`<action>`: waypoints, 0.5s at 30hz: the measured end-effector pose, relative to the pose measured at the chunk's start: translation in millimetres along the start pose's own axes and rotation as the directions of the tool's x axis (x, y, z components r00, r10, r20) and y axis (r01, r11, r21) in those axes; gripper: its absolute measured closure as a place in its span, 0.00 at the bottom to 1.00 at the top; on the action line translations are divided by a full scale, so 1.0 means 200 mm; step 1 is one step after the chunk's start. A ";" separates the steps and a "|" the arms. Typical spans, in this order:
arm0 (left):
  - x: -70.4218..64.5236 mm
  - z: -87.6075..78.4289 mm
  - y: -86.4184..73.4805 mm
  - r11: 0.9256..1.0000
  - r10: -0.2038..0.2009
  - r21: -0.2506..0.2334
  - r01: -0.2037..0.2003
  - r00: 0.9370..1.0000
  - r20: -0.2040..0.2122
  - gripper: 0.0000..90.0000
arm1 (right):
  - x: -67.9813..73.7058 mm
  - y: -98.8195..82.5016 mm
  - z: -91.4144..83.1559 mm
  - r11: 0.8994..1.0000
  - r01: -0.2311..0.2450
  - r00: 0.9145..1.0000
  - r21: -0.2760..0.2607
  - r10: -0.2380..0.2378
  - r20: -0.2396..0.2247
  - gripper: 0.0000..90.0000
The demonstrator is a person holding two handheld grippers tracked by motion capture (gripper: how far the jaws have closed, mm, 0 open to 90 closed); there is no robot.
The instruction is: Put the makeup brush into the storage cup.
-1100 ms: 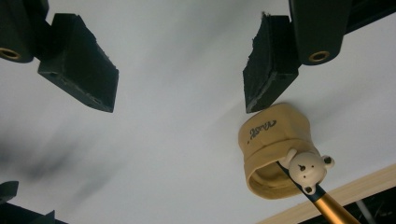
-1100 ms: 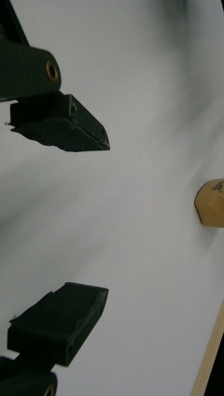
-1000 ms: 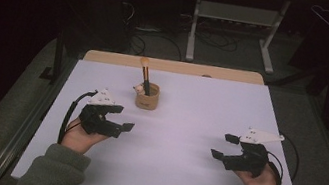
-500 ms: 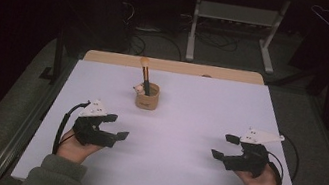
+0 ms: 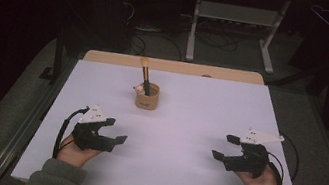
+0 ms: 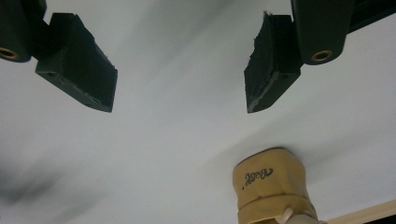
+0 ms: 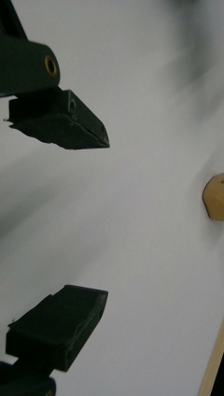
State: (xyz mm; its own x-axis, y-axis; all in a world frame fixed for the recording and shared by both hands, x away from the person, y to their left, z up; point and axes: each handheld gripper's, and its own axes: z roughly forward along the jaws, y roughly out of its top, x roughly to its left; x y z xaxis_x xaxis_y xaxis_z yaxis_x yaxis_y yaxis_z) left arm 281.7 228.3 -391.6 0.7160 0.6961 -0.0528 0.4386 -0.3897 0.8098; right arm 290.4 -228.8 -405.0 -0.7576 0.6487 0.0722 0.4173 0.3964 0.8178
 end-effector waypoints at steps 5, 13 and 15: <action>0.01 0.00 -0.02 1.000 -0.003 -0.001 0.003 1.000 -0.001 0.27 | -0.01 -0.01 0.00 1.000 -0.008 1.000 0.010 0.008 0.003 0.21; 0.02 0.01 -0.03 1.000 -0.003 0.001 0.003 1.000 0.002 0.26 | -0.02 -0.03 0.02 0.999 -0.016 1.000 0.029 0.015 0.012 0.19; 0.02 0.01 -0.03 1.000 -0.004 -0.001 0.004 1.000 0.003 0.26 | -0.02 -0.03 0.02 0.999 -0.013 1.000 0.034 0.012 0.017 0.19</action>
State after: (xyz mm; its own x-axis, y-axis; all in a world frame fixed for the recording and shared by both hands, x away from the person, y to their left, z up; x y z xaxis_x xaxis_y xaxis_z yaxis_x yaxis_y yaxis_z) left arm 282.7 232.3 -396.8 0.7154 0.6963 -0.0579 0.4410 -0.3857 0.8104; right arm 293.4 -231.7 -412.4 -0.7439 0.6644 0.0727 0.4441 0.4101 0.7966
